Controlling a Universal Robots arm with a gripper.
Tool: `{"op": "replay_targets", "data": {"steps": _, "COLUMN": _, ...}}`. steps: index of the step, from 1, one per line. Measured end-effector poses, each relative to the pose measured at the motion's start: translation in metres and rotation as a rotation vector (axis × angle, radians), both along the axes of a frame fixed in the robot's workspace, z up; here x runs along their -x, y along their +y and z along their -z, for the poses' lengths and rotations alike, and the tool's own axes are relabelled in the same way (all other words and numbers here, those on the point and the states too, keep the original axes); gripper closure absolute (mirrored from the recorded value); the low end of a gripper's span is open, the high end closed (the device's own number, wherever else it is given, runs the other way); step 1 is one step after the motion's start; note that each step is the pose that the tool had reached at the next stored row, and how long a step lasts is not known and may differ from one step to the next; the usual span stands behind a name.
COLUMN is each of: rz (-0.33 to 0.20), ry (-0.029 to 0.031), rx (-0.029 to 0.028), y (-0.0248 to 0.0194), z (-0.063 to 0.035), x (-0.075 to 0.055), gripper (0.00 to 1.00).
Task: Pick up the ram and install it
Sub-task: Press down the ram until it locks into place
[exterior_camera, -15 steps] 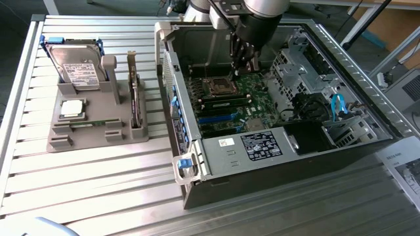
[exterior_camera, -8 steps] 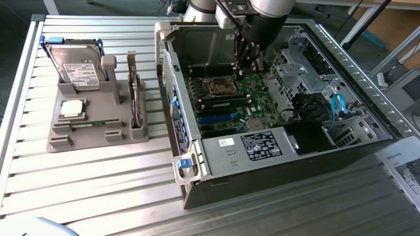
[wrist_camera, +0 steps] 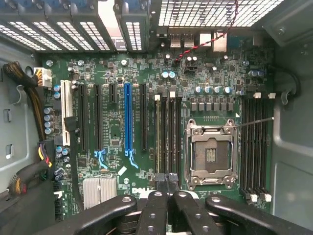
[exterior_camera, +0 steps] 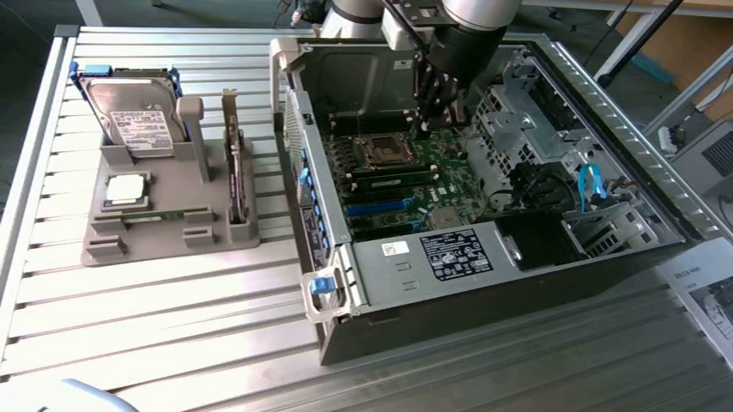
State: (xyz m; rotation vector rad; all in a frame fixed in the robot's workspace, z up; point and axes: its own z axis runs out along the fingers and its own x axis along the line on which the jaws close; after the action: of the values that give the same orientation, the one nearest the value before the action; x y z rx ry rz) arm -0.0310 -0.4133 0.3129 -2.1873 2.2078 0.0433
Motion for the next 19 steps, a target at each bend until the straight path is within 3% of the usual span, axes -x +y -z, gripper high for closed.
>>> {"op": "replay_targets", "data": {"steps": 13, "rz": 0.0, "ry": 0.002, "rx": -0.0001, "y": 0.0, "z": -0.0096, "x": 0.0, "gripper": 0.9}}
{"op": "replay_targets", "data": {"steps": 19, "rz": 0.0, "ry": 0.0021, "rx": -0.0003, "y": 0.0, "z": -0.0097, "x": -0.0001, "gripper": 0.9}}
